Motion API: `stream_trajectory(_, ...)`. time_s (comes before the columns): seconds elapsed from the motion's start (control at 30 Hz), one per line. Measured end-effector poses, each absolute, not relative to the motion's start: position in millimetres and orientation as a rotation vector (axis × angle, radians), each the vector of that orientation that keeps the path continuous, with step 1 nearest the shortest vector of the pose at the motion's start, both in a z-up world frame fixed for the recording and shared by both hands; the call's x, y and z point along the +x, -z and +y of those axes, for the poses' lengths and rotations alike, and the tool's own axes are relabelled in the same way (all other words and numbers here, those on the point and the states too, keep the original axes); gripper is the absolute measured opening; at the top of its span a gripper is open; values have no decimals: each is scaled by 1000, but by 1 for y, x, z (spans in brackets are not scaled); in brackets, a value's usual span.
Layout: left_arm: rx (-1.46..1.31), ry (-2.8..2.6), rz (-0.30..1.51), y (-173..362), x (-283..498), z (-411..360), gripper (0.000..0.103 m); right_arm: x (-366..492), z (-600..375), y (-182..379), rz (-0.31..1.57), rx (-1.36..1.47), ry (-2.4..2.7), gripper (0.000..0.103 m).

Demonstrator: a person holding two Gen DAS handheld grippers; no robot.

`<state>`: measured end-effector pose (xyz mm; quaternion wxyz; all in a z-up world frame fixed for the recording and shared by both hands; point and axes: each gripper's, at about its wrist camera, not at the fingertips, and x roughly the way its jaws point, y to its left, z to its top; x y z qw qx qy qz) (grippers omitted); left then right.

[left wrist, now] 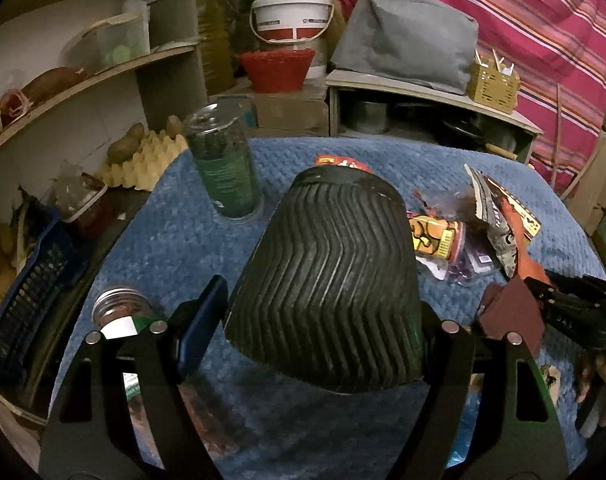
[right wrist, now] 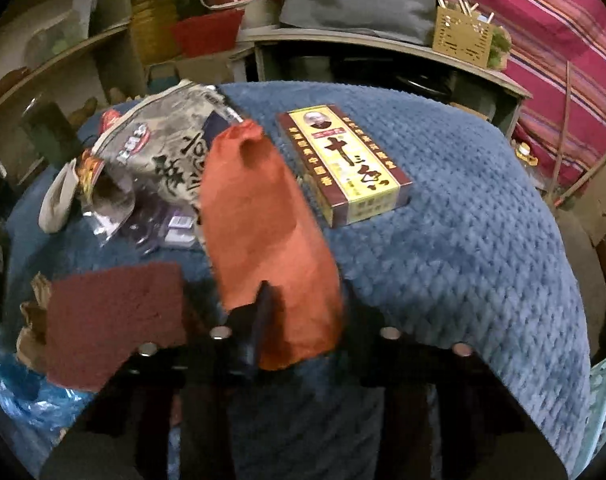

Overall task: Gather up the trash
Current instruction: 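Grasp the orange cloth bag with the right tool while the left holds the black cup, then carry both items to the blue basket while the left tool drops the black cup in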

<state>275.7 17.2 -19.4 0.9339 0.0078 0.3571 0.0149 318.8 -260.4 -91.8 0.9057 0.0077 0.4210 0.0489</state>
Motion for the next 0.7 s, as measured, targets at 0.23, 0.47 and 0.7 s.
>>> stream_trajectory(0.23, 20, -23, 693, 7, 263, 1, 77, 287, -273, 64, 752, 21, -96, 14)
stream_trajectory(0.47, 10, 17, 626, -13, 248, -33, 77, 235, -307, 20, 583, 66, -72, 13)
stream_trajectory(0.7, -5, 109, 602, -26, 235, -88, 77, 190, -354, -2, 535, 64, -23, 13)
